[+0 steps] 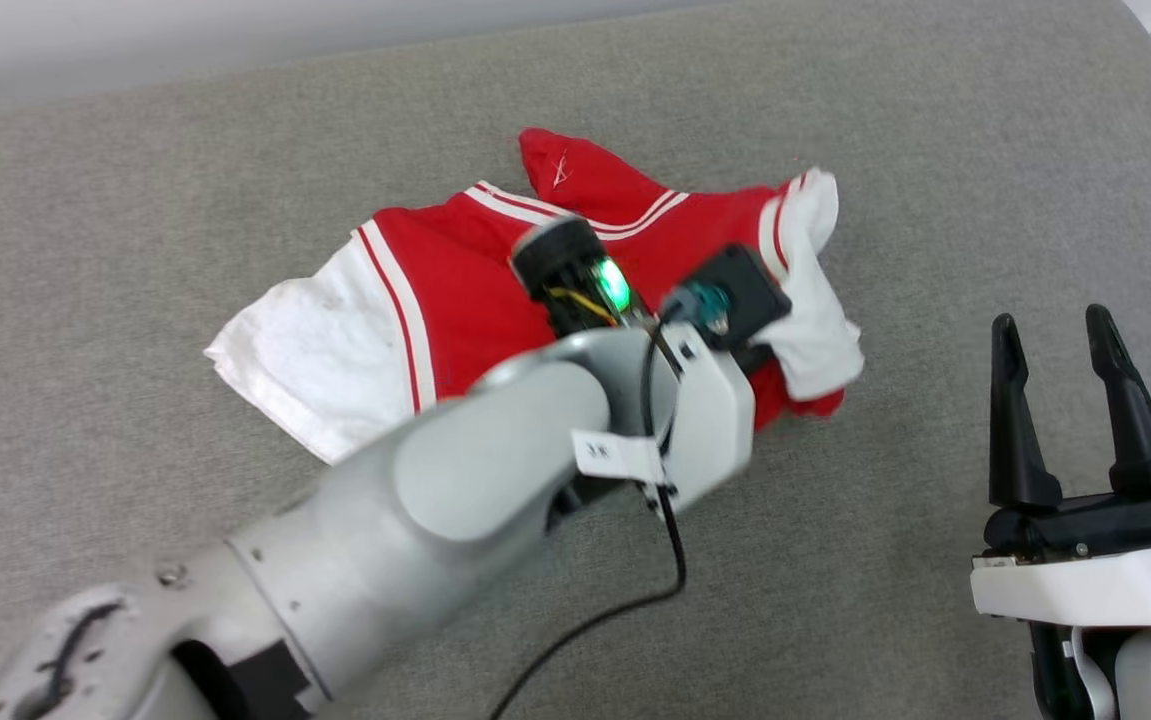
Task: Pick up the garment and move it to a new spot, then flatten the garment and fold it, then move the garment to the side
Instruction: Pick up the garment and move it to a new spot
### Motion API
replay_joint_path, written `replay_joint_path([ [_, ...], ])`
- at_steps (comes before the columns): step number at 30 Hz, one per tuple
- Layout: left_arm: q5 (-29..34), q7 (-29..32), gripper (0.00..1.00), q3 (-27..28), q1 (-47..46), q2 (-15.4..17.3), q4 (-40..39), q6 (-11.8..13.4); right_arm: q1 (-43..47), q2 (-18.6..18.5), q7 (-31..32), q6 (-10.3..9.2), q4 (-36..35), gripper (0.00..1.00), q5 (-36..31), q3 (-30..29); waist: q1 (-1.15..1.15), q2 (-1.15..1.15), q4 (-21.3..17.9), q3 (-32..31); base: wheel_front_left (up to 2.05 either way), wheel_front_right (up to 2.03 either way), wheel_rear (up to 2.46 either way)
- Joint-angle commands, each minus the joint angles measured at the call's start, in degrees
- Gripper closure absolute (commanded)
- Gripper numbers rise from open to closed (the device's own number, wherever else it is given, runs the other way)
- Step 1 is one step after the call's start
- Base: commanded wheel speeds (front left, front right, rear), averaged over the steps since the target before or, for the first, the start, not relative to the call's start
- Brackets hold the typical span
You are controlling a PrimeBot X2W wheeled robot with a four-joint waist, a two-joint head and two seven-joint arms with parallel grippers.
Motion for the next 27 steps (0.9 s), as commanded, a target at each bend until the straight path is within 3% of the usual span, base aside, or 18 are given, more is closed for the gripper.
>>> replay_joint_path([
  [1, -0.1, -0.6, 1.0, -1.4, 1.6, -1.5, 1.6, 0.0, -0.7, 0.0, -0.1, -0.04, -0.2, 0.0, 0.3, -0.2, 0.0, 0.0, -0.8, 0.9, 0.0, 0.0, 0.0],
  [10, 3.8, 2.8, 1.0, -4.8, 10.5, -6.3, 7.3, 0.0, -1.7, 0.0, -0.1, -0.04, -0.5, 0.0, 0.0, -0.5, 0.0, 0.0, -1.4, 2.5, 0.0, 0.0, 0.0],
  [17, 5.6, 2.4, 1.0, -4.9, 13.5, -7.3, 6.7, 0.0, -1.0, 0.0, -0.1, -0.04, 0.3, 0.0, -0.4, -0.4, 0.0, 0.0, -0.2, 1.4, 0.0, 0.0, 0.0],
  [18, 5.5, 1.3, 0.64, -4.8, 12.9, -7.4, 6.9, 0.0, -0.9, 0.0, -0.1, -0.04, 0.5, 0.0, -0.6, -0.4, 0.0, 0.0, 0.0, 1.0, 0.0, 0.0, 0.0],
  [19, 5.8, -0.1, 0.0, -4.8, 12.1, -7.5, 7.3, 0.0, -0.7, 0.0, -0.1, -0.04, 0.6, 0.0, -0.7, -0.4, 0.0, 0.0, 0.3, 0.5, 0.0, 0.0, 0.0],
  [27, 4.7, -10.7, 0.0, -4.7, 11.5, -8.5, 9.5, 0.0, 2.1, 0.0, -0.1, -0.04, 1.5, 0.0, -1.7, -1.6, 0.0, 0.0, 3.9, -5.6, 0.0, 0.0, 0.0],
])
